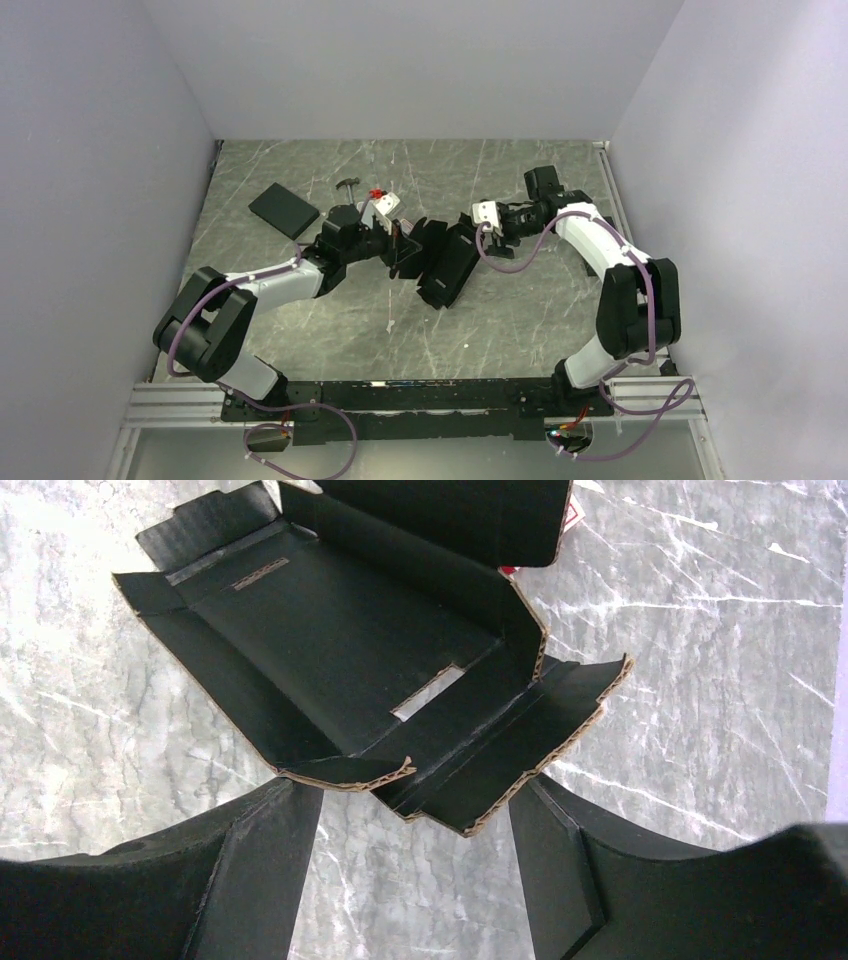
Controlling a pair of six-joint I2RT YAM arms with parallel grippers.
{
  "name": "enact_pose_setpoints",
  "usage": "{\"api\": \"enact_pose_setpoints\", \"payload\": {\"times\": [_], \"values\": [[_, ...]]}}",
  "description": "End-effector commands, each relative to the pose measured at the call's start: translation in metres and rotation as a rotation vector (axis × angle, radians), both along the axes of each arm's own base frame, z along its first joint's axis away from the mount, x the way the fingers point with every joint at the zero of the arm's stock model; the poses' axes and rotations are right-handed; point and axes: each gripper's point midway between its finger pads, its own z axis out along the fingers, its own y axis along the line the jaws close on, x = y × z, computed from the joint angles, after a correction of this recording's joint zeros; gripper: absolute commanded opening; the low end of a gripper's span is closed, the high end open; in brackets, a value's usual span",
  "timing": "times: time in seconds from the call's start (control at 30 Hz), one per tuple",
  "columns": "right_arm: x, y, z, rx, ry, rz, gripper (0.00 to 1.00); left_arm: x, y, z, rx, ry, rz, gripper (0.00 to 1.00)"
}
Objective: Fold the paper box
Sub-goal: Fold the paper box at the center of the board.
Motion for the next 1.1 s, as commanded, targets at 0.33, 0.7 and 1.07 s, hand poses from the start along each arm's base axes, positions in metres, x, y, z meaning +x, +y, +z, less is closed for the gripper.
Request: {"api": "enact_pose_setpoints", "payload": {"times": [0.33, 0.7, 1.07], "values": [[0.003, 0.012, 0.01, 0.003, -0.073, -0.085, 0.68, -0.006, -0.009, 0.017, 0.031, 0.055, -0.036, 0.0], [-0.005, 0.02, 0.001, 0.016, -0.015, -0.109, 0.64, -0.021, -0.019, 0.034, 0.048, 0.035, -0.091, 0.0], [-0.024, 0.017, -0.022, -0.003, -0.035, -0.017, 0.64, -0.03, -0.018, 0.042, 0.022, 0.057, -0.107, 0.0]]}}
